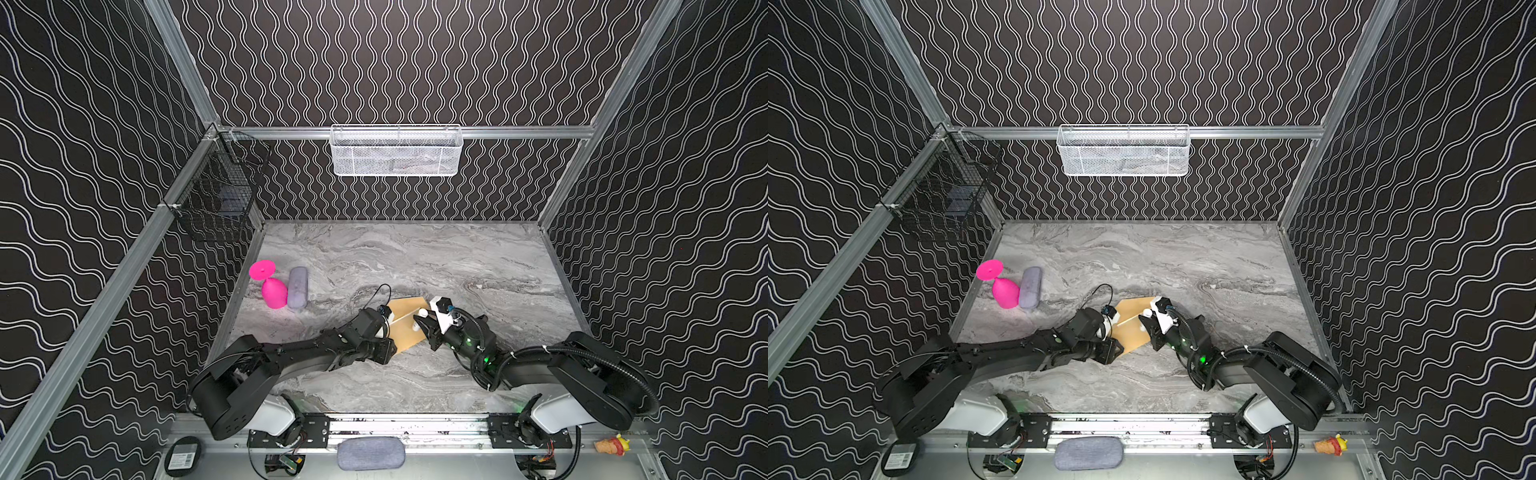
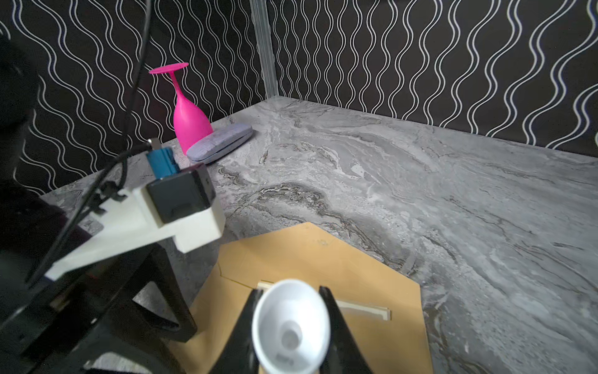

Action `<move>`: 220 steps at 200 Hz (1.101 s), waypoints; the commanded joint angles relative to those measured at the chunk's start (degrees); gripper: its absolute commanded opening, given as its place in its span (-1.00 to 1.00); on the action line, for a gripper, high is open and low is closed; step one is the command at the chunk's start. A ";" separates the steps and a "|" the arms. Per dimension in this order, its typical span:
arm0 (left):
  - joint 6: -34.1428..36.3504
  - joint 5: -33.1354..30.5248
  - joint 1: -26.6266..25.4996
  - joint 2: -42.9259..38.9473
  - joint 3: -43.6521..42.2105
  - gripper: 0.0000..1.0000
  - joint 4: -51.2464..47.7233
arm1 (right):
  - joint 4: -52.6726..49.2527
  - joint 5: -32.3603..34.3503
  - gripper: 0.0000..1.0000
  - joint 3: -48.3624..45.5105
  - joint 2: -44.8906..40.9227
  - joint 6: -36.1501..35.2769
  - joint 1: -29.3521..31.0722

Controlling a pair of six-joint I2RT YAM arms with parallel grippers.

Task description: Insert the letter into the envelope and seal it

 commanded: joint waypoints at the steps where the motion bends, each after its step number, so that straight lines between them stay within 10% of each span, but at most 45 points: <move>1: 0.97 -1.37 -0.08 -1.18 0.27 -0.14 0.30 | 3.26 0.92 -1.00 1.68 1.56 -1.66 0.55; 220: -2.74 -2.71 -0.04 1.01 -4.05 -0.26 -0.70 | 9.73 8.86 -1.00 8.51 20.19 -5.03 6.25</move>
